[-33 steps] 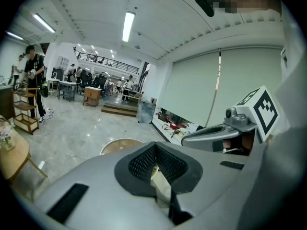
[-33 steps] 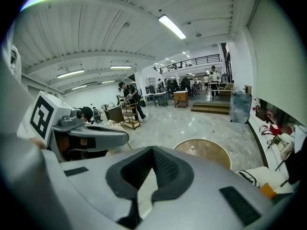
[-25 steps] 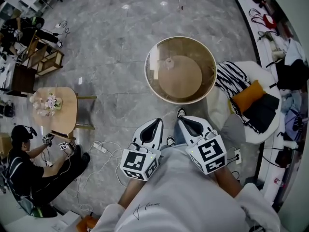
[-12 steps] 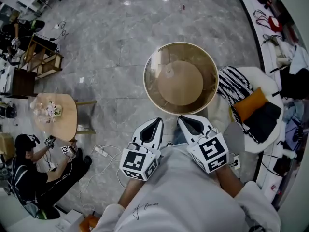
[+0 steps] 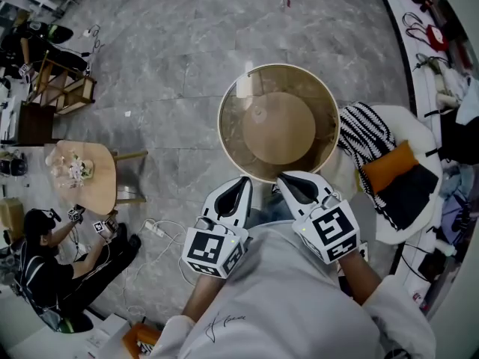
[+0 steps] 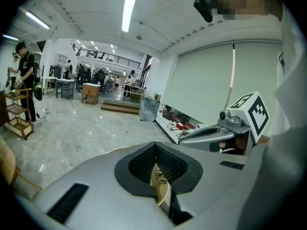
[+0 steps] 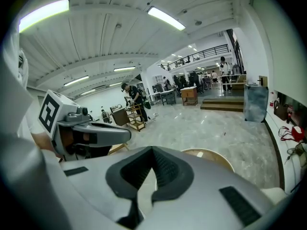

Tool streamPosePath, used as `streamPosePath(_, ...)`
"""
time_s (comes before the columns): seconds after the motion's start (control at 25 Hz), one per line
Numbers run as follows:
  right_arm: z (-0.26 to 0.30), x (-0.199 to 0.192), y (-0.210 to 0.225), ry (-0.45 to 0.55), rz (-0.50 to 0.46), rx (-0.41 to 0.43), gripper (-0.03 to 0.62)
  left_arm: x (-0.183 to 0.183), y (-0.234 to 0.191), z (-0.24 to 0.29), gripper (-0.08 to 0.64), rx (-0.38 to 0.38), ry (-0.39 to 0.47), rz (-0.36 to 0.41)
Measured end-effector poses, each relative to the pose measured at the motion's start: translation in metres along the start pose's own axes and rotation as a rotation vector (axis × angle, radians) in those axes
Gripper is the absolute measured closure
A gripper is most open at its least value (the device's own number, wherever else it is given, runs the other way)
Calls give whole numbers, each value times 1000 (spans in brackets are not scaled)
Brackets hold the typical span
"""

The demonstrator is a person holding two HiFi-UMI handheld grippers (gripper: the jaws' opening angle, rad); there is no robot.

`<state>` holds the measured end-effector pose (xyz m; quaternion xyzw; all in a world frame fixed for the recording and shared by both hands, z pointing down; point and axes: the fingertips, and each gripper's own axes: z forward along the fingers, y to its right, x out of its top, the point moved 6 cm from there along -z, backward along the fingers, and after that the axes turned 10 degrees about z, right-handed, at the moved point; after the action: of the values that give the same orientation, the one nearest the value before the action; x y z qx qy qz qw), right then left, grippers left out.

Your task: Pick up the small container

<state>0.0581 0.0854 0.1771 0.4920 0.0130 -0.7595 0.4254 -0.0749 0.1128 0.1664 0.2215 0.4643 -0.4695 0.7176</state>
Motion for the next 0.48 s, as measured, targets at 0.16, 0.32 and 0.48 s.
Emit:
streamPosePath(0.16, 2, 1, 13, -12, -5, 18, 581, 0, 2, 8, 543, 7, -17, -5)
streamPosePath(0.32, 5, 0, 19, -20, -28, 45, 580, -3, 2, 12, 543, 20, -31, -32)
streamPosePath(0.48, 6, -2, 25, 18, -23, 49, 580, -10, 4, 13, 543, 34, -44, -47)
